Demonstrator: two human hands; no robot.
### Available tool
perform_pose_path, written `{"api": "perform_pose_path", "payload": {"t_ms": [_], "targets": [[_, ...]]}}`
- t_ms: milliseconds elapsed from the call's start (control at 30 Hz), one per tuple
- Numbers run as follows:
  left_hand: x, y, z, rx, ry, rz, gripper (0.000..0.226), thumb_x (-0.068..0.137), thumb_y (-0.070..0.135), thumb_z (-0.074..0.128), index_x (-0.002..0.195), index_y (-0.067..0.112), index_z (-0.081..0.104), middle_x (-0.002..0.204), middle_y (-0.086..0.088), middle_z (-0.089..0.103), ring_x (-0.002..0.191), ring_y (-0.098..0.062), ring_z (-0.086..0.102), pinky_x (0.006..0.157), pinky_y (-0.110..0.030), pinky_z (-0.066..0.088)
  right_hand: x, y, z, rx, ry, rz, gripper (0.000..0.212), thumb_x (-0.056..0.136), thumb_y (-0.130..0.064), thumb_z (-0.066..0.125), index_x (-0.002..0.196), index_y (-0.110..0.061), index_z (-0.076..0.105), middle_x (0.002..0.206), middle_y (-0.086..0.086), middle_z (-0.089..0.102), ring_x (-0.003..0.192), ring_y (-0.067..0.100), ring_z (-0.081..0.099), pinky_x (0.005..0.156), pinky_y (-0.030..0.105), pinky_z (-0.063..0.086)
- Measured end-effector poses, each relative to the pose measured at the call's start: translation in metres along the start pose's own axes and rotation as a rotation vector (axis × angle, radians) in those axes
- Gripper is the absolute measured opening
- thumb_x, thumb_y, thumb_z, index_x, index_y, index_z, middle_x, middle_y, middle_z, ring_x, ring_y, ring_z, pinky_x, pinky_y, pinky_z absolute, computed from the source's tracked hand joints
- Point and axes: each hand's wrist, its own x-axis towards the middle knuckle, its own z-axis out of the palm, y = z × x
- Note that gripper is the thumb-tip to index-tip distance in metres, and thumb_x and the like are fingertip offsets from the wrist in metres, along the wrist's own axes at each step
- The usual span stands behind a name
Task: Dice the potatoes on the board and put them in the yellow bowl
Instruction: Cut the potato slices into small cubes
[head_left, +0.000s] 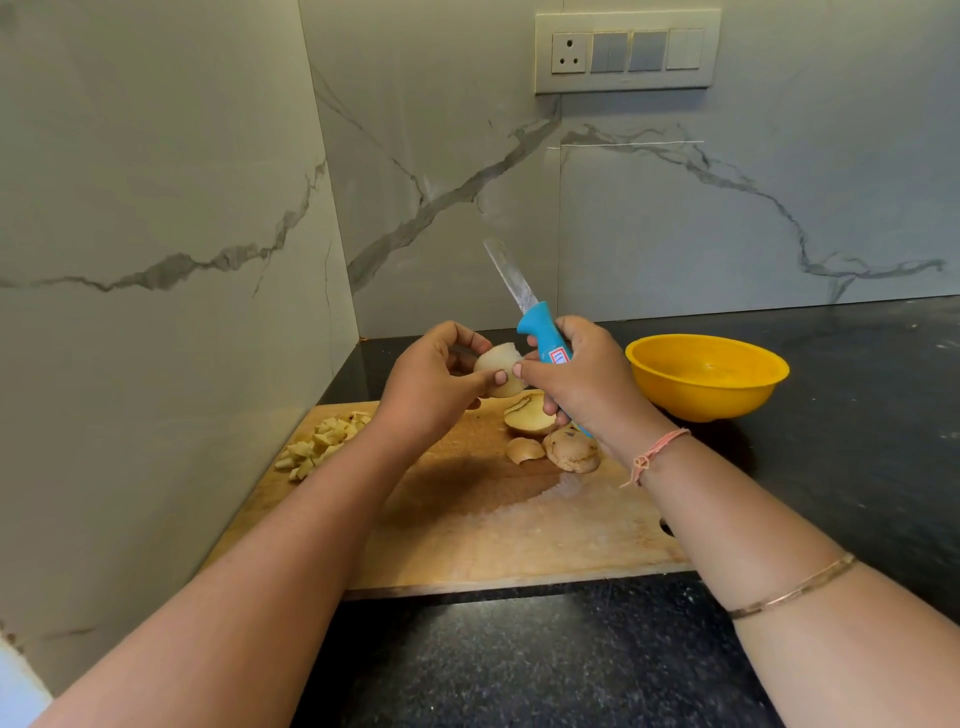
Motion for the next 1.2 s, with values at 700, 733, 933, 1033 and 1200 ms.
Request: {"api": "perform_pose_path", "payload": {"t_ms": [700, 733, 933, 1033, 1200], "targets": [[0.005, -0.008, -0.007, 0.084, 0.117, -0.021, 0.028, 0.087, 0.013, 0.066, 0.115, 0.015, 0.066, 0.101, 0.007, 0.058, 0.089, -0.01, 0.057, 0.068, -0.017, 0.051, 0.018, 0.019, -0.025, -0.368, 0.216, -0.019, 0.044, 0.089, -0.018, 0.063, 0.129, -0.009, 0.047, 0.125, 0.011, 0.055, 0.104, 0.024, 0.059, 0.084, 0.033, 0.054], [0.005, -0.007, -0.007, 0.091, 0.115, -0.024, 0.028, 0.088, 0.013, 0.066, 0.115, 0.016, 0.066, 0.102, 0.007, 0.058, 0.087, -0.009, 0.057, 0.07, -0.018, 0.052, 0.018, 0.021, -0.023, -0.414, 0.198, -0.008, 0.044, 0.09, -0.017, 0.063, 0.13, -0.009, 0.047, 0.126, 0.011, 0.055, 0.105, 0.024, 0.058, 0.084, 0.032, 0.051], [0.004, -0.006, -0.007, 0.163, 0.02, -0.1, 0.031, 0.09, 0.012, 0.062, 0.121, 0.017, 0.064, 0.108, 0.004, 0.057, 0.072, -0.005, 0.057, 0.066, -0.017, 0.052, 0.018, 0.032, -0.02, -0.547, 0.093, 0.097, 0.05, 0.089, -0.013, 0.063, 0.135, -0.011, 0.044, 0.129, 0.012, 0.055, 0.104, 0.025, 0.059, 0.089, 0.035, 0.052], [0.003, -0.004, -0.006, 0.168, -0.074, -0.168, 0.031, 0.09, 0.011, 0.061, 0.121, 0.016, 0.064, 0.1, 0.006, 0.056, 0.072, -0.006, 0.059, 0.064, -0.016, 0.051, 0.018, 0.035, -0.021, -0.578, 0.075, 0.125, 0.049, 0.088, -0.012, 0.065, 0.133, -0.011, 0.045, 0.129, 0.011, 0.055, 0.109, 0.024, 0.056, 0.09, 0.033, 0.048], [0.001, -0.004, -0.006, 0.187, -0.186, -0.231, 0.028, 0.09, 0.01, 0.062, 0.117, 0.016, 0.066, 0.096, 0.003, 0.063, 0.073, -0.008, 0.062, 0.07, -0.018, 0.054, 0.018, 0.035, -0.02, -0.596, 0.077, 0.136, 0.046, 0.088, -0.009, 0.063, 0.132, -0.011, 0.046, 0.127, 0.012, 0.055, 0.107, 0.023, 0.056, 0.089, 0.032, 0.049]]}}
